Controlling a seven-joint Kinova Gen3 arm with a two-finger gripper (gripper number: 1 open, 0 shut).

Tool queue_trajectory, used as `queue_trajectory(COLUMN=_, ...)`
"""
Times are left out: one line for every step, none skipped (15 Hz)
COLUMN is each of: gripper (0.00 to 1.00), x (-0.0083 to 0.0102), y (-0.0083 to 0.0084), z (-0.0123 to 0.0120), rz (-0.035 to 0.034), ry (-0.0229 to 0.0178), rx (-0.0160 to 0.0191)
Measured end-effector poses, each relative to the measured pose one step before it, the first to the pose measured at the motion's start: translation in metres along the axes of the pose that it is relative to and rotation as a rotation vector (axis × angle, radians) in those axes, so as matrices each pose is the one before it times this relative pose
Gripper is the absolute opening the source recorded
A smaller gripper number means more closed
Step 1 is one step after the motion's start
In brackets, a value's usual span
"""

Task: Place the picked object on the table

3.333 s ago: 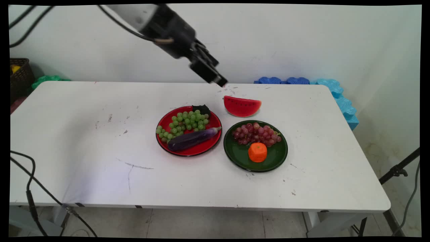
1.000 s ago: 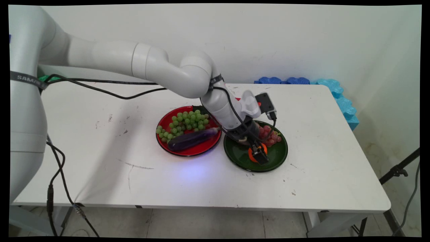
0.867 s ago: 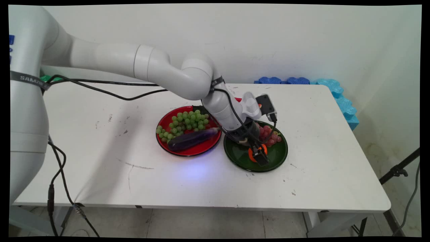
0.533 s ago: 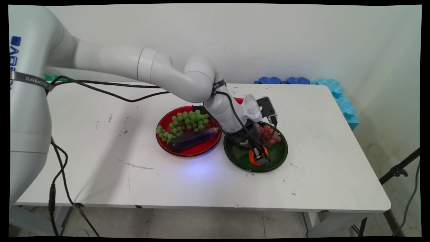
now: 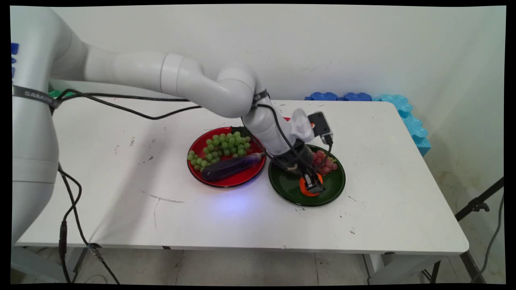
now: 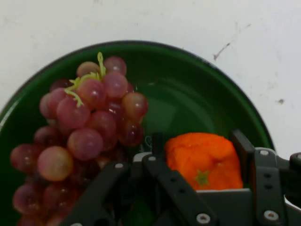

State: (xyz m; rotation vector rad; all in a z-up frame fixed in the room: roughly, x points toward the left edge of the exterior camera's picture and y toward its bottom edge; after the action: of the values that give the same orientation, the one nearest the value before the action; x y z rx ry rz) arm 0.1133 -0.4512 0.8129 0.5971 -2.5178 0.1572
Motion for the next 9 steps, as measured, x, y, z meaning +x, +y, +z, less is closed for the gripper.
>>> queue_trajectory(gripper=0.00, x=0.00259, y=0.00132, z=-0.00848, rz=0.00041, ry=0.00360, rx=-0.00387)
queue_trajectory(gripper=0.00, x=0.00173, y=0.00106, z=-0.00616, rz=0.00054, ry=0.00299, rx=-0.00243)
queue_trajectory(gripper=0.00, x=0.00222, y=0.00194, z=-0.01014, rz=-0.00047, ry=0.00368, rx=-0.00457)
queue_trajectory(gripper=0.00, x=0.00227, y=0.00235, z=-0.01185, rz=-0.00083, ry=0.00404, rx=-0.00568)
queue_trajectory(gripper=0.00, x=0.00071, y=0.00242, z=-0.01043, rz=-0.00033, ry=0.00116, rx=-0.00556)
queue_trajectory(gripper=0.00, x=0.00004, y=0.00162, z=-0.00683, rz=0.00048, ry=0.00027, rx=-0.00348)
queue_trajectory(gripper=0.00, x=-0.00135, y=0.00281, z=-0.01172, rz=0.00121, ry=-0.00021, rx=-0.00736)
queue_trajectory(gripper=0.00, x=-0.00241, y=0.00231, z=-0.00943, rz=0.00193, ry=-0.00256, rx=-0.00600)
queue_trajectory(gripper=0.00, x=-0.00222, y=0.00166, z=-0.00596, rz=0.00170, ry=-0.00218, rx=-0.00415)
